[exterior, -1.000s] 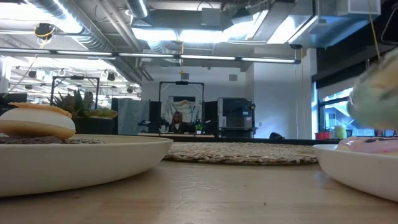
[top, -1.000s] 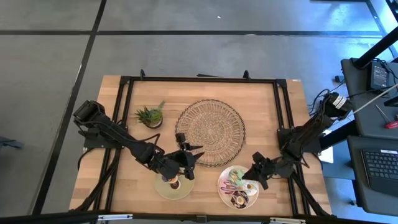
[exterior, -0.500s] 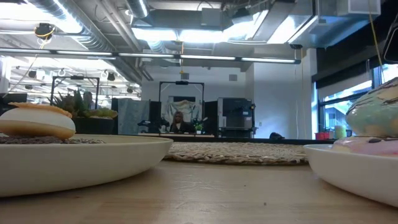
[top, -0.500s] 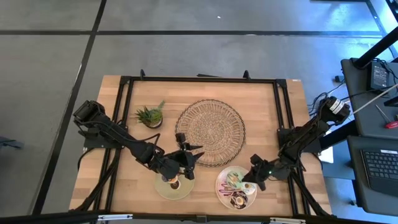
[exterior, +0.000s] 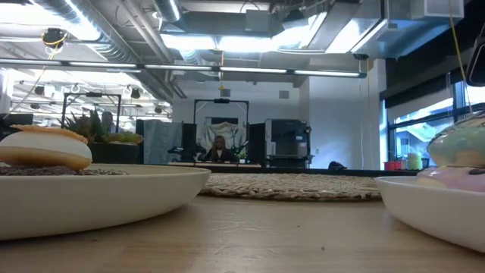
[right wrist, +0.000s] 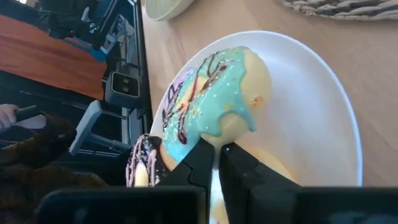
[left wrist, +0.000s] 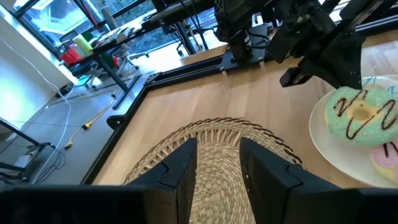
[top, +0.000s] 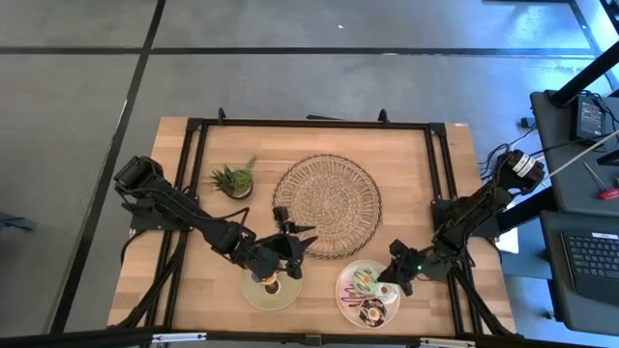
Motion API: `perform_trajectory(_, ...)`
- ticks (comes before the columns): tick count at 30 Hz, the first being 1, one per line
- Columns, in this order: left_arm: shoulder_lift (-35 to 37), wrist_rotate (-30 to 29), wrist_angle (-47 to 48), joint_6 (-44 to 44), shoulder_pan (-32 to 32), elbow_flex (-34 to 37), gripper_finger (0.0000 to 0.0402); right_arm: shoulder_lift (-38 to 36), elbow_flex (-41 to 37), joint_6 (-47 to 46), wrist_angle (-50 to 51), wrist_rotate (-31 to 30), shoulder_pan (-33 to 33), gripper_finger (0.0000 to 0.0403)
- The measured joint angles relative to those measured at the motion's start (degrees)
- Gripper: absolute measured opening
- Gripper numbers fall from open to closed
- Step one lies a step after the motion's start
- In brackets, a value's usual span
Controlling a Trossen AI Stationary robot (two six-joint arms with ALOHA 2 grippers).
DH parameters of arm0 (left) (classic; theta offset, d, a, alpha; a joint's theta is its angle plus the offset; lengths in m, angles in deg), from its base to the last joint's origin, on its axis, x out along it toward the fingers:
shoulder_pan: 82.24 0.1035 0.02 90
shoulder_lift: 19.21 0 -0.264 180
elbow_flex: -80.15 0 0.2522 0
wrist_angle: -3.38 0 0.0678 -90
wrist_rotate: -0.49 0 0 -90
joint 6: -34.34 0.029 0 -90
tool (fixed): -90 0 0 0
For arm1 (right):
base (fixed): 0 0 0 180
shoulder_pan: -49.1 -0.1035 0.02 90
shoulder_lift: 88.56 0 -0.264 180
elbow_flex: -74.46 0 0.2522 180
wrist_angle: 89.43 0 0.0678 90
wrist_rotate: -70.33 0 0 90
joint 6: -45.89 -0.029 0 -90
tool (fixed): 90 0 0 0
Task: Pick & Place donuts
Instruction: Put the big light green donut on the white plate
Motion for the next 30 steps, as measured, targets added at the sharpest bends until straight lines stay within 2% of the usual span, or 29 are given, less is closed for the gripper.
perform_trajectory(9, 0.0, 0.0, 0.8, -0.1, 0.0, 0.0, 0.0114, 0.0, 0.0, -0.2, -0.1, 0.0, 0.2, 0.0124)
perform_trajectory(13, 0.0, 0.0, 0.9, -0.1, 0.0, 0.0, 0.0114, 0.0, 0.0, -0.8, -0.1, 0.0, 1.0, 0.0151)
perform_trajectory(22, 0.0, 0.0, 1.0, -0.1, 0.0, 0.0, 0.0114, -0.1, 0.0, -4.5, 1.8, 4.8, 2.4, 0.0165)
perform_trajectory(30, 0.0, 0.0, 1.0, -0.1, 0.0, 0.0, 0.0113, -0.2, 0.0, -6.4, 3.2, 4.9, 2.4, 0.0165)
